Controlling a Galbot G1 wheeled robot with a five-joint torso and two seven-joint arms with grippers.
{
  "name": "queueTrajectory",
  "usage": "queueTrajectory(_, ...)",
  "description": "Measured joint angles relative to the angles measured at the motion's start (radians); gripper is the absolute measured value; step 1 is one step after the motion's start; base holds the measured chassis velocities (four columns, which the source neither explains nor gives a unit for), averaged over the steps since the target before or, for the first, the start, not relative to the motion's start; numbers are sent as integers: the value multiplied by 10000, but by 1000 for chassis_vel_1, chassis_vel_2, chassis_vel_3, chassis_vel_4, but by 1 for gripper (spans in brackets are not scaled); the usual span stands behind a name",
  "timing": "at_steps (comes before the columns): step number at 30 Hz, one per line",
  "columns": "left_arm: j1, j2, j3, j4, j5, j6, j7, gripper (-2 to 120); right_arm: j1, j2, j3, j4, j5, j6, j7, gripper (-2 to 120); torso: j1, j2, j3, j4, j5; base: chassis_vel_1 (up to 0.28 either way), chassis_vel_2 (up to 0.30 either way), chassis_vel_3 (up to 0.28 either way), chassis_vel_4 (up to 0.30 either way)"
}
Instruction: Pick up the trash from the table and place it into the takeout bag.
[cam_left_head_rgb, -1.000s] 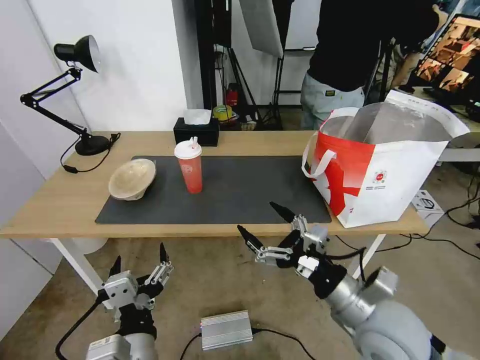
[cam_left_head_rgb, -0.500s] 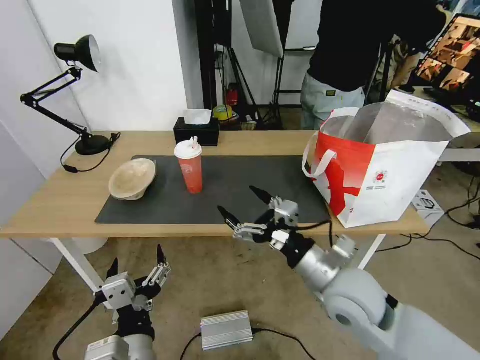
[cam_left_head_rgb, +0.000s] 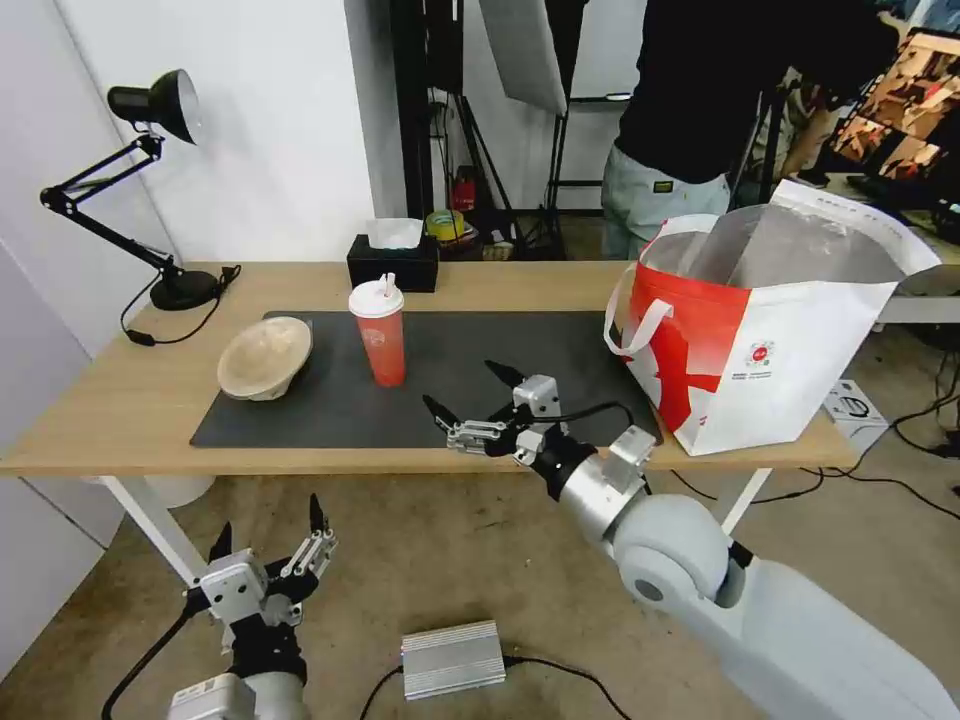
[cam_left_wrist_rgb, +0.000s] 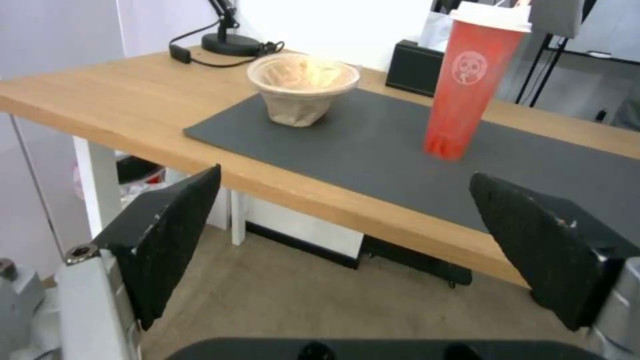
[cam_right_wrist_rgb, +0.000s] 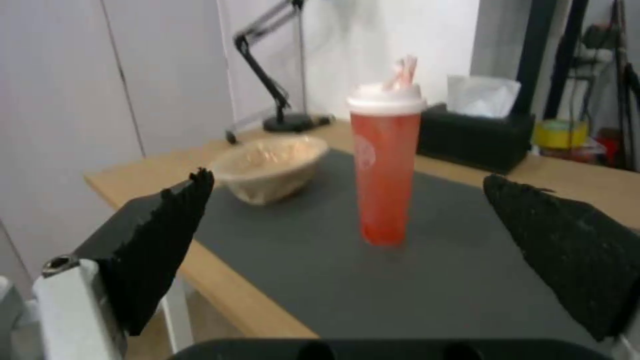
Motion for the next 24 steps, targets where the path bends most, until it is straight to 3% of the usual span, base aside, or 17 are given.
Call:
queueTrajectory(9, -25, -118, 26, 160, 33, 2, -2, 100, 120, 781, -121, 83, -780, -1822, 1029, 100, 0, 0, 0, 0, 0, 0, 0, 0, 0)
queueTrajectory(24, 101, -427, -6, 239, 154, 7, -11, 100, 1827, 2235, -907, -1464, -830, -2685, 1905, 100, 1, 1, 0, 0, -3, 0, 0, 0, 0)
